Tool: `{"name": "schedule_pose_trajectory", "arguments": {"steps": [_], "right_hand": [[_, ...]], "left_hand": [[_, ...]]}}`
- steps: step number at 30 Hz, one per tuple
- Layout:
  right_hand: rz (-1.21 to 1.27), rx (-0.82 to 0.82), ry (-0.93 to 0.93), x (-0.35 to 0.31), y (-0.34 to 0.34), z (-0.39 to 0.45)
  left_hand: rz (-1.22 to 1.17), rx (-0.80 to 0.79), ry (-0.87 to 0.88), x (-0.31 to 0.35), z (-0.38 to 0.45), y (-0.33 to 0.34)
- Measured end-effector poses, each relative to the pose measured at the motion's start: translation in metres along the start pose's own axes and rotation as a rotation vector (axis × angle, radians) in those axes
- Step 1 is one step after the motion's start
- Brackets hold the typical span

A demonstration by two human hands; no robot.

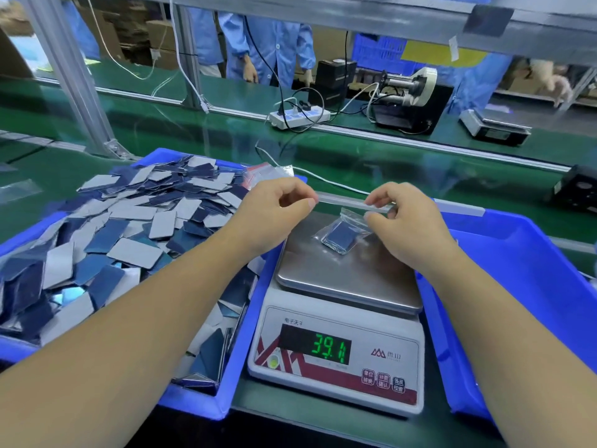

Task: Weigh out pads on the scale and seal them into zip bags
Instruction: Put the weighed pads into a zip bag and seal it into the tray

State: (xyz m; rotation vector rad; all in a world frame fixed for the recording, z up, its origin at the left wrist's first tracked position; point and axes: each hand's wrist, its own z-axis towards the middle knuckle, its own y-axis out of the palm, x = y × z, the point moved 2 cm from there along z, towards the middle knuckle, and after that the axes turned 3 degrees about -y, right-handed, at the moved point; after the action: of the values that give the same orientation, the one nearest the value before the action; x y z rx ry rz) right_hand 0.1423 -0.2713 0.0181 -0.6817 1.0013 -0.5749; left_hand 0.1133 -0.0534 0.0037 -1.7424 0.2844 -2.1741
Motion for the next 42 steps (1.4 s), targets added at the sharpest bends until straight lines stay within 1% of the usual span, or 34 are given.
{"name": "schedule_pose_trajectory", "arguments": {"steps": [4, 10, 15, 19, 26, 33, 35, 38, 40, 42], "right_hand": [[-0.016, -0.015, 0.003, 0.001, 0.001, -0.001], [-0.038, -0.029, -0.018, 0.001, 0.003, 0.000], [-0.064, -0.040, -0.024, 0.000, 0.004, -0.001], [-0.111, -0.085, 0.023, 0.002, 0.005, 0.000], [-0.132, -0.138, 0.074, 0.002, 0.007, -0.002], [-0.081, -0.093, -0.028, -0.002, 0.003, -0.003], [-0.006, -0.055, -0.021, -0.003, -0.005, -0.002], [0.240, 0.069, 0.076, -0.003, -0.029, 0.003], [0.330, 0.208, 0.102, 0.001, -0.050, 0.006], [0.284, 0.386, 0.099, 0.011, -0.073, 0.004]], "left_hand": [[-0.002, 0.021, 0.010, -0.002, 0.001, -0.001], [-0.051, -0.009, 0.031, -0.003, 0.002, -0.001], [-0.074, 0.025, 0.027, -0.004, 0.002, -0.002], [-0.012, 0.070, 0.017, -0.003, 0.002, -0.005], [0.029, 0.076, 0.044, -0.005, 0.003, -0.005], [0.024, 0.048, 0.051, -0.008, 0.004, -0.005], [0.024, 0.042, 0.050, -0.009, 0.004, -0.005], [0.027, 0.049, 0.046, -0.012, 0.005, -0.006], [0.026, 0.048, 0.041, -0.012, 0.005, -0.007], [0.029, 0.046, 0.037, -0.013, 0.006, -0.007]]}}
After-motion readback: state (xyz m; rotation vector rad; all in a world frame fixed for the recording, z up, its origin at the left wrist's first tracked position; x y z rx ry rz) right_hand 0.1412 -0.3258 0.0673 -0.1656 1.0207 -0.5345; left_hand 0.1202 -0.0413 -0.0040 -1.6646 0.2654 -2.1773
